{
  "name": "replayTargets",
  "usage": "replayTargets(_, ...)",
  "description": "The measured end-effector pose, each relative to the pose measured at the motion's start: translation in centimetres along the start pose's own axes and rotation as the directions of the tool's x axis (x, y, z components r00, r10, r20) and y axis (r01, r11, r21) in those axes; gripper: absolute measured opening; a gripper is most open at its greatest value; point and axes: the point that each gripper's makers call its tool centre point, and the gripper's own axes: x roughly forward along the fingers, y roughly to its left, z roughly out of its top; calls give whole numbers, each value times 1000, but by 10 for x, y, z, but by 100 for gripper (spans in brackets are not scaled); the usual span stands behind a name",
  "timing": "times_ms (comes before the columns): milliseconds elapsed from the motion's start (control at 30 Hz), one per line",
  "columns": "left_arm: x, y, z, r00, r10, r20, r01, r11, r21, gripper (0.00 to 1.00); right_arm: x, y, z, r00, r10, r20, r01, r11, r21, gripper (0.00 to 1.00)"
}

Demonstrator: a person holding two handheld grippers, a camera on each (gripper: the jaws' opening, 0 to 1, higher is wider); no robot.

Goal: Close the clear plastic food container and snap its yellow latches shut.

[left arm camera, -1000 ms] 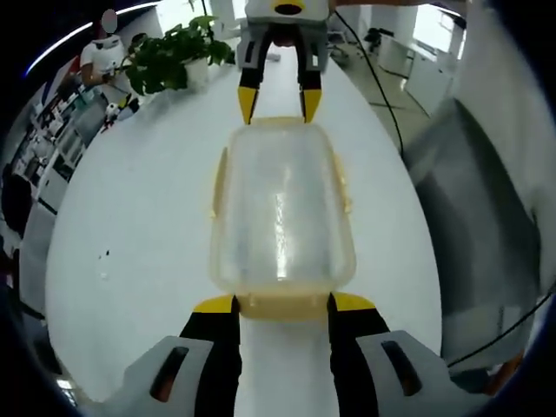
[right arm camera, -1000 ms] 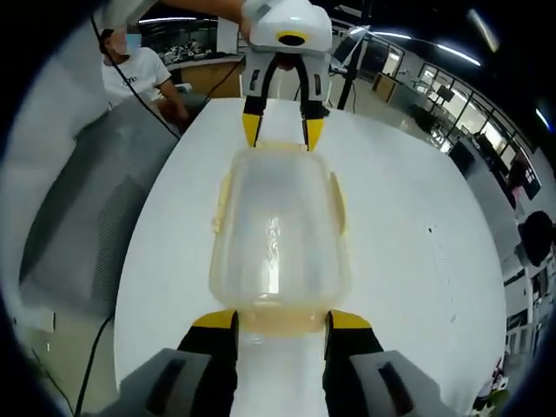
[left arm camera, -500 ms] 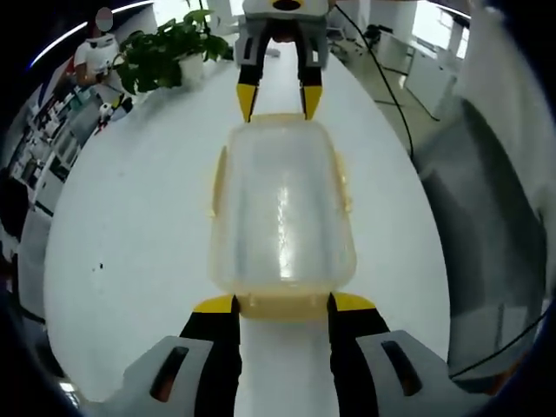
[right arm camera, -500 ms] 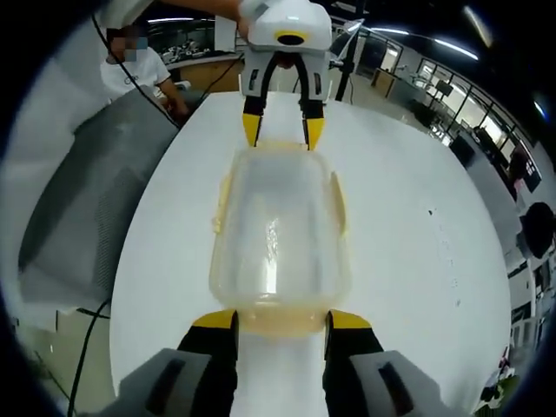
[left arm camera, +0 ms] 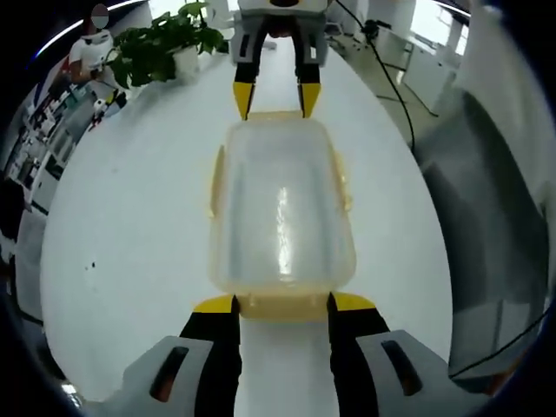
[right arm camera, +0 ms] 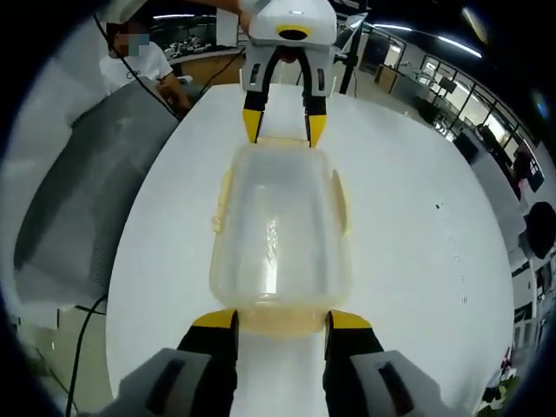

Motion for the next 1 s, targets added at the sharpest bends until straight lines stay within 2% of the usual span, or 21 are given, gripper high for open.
replayTargets(400, 3, 0, -1, 1000, -4, -19, 4, 1000, 2, 37, 2, -2, -3, 1000, 3, -12, -3, 1000, -4, 37)
replayTargets(667, 4, 0, -1, 1000, -2, -10, 2, 1000, -14, 38, 4, -2, -4, 1000, 2, -11, -2, 1000, -2, 37)
replayTargets(867, 2, 1, -2, 1000, 5, -2, -5, 1000, 12, 38, 5, 1, -5, 1000, 19, -22, -18, 999, 42, 38)
replayTargets(933, 0, 4, -5, 1000, 26, -12, -25, 998, 50, 43, 4, 0, -5, 1000, 10, -25, -9, 999, 42, 42)
replayTargets(1000, -3, 3, -6, 1000, 23, 2, -23, 999, 24, 52, 0, 0, -5, 1000, 11, -21, -10, 998, 58, 41)
